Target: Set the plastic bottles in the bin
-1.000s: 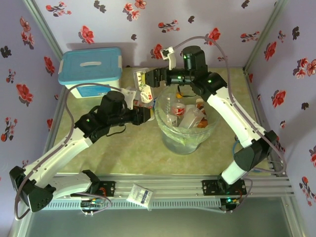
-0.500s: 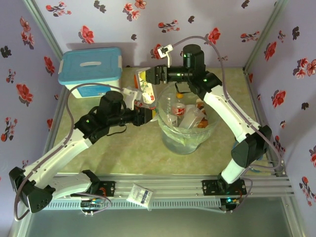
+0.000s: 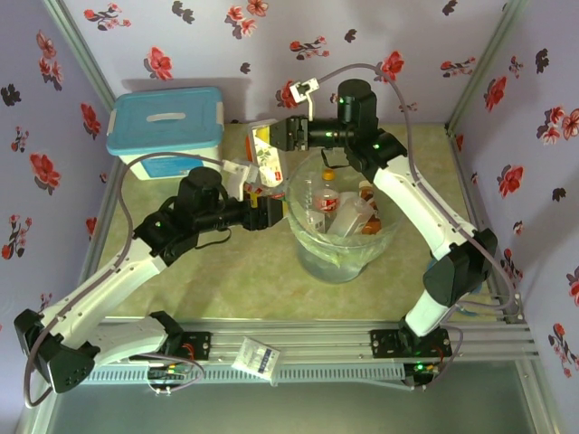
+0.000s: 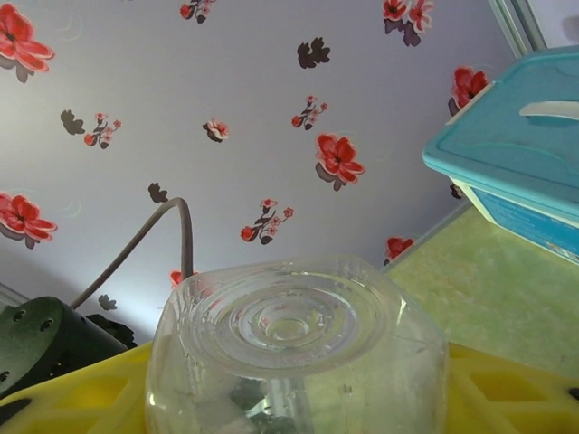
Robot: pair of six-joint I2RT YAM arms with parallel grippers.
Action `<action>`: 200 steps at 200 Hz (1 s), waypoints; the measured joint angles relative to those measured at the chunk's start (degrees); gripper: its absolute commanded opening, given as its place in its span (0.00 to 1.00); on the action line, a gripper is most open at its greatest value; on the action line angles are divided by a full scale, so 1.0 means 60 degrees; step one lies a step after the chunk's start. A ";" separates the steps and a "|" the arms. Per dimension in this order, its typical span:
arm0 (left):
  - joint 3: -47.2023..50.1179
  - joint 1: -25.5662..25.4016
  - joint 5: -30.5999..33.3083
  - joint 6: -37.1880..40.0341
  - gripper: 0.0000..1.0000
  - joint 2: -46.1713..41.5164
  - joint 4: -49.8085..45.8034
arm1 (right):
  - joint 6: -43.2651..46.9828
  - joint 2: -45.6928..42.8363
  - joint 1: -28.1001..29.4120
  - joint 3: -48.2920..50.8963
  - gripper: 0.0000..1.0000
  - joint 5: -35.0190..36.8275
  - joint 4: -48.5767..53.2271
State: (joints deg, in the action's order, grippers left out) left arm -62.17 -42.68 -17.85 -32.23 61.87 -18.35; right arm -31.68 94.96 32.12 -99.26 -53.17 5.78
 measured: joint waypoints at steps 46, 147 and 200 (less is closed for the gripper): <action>0.0262 0.0036 0.0495 -0.0106 1.00 -0.0219 0.0131 | -0.0670 -0.0004 -0.0102 0.0000 0.49 0.0940 -0.1151; 0.0408 0.0022 0.0729 -0.0386 1.00 0.0612 0.0594 | -0.0539 -0.2605 -0.2517 0.0794 0.46 0.3799 -0.0801; 0.0390 -0.0015 0.0707 -0.0463 1.00 0.1217 0.1100 | 0.0350 -0.4484 -0.2521 0.2018 0.43 0.3636 0.1005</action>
State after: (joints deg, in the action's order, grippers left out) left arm -59.83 -42.76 -13.61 -35.00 69.17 -11.75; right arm -29.58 68.05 16.99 -87.15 -31.35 11.81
